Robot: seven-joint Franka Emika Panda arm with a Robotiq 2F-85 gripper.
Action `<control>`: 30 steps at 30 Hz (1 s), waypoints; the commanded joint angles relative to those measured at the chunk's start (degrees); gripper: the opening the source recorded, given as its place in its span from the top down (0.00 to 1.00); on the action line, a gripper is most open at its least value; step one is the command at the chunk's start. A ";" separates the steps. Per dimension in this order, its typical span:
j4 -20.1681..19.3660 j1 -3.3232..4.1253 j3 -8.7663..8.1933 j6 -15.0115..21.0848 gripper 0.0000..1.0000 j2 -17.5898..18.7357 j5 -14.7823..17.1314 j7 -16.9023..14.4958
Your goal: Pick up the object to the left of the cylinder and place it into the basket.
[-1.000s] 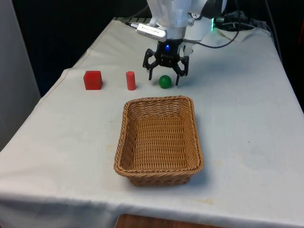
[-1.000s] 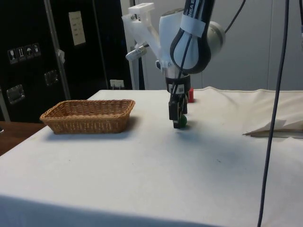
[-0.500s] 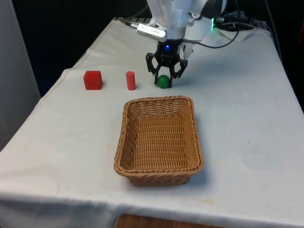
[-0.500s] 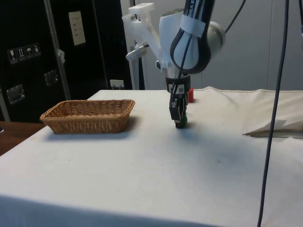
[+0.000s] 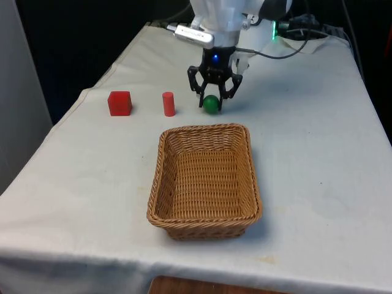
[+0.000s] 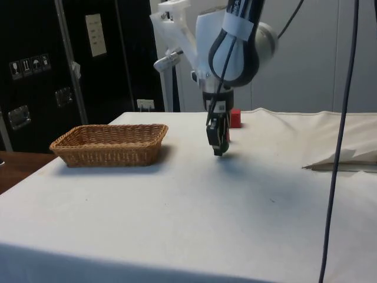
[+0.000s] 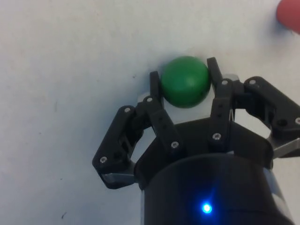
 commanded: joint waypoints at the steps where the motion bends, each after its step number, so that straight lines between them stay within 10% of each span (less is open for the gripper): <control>1: 0.40 0.74 -1.20 -1.32 1.00 -0.74 -0.86 0.52; 30: 10.31 0.23 -2.23 -13.98 1.00 -6.30 -1.32 0.00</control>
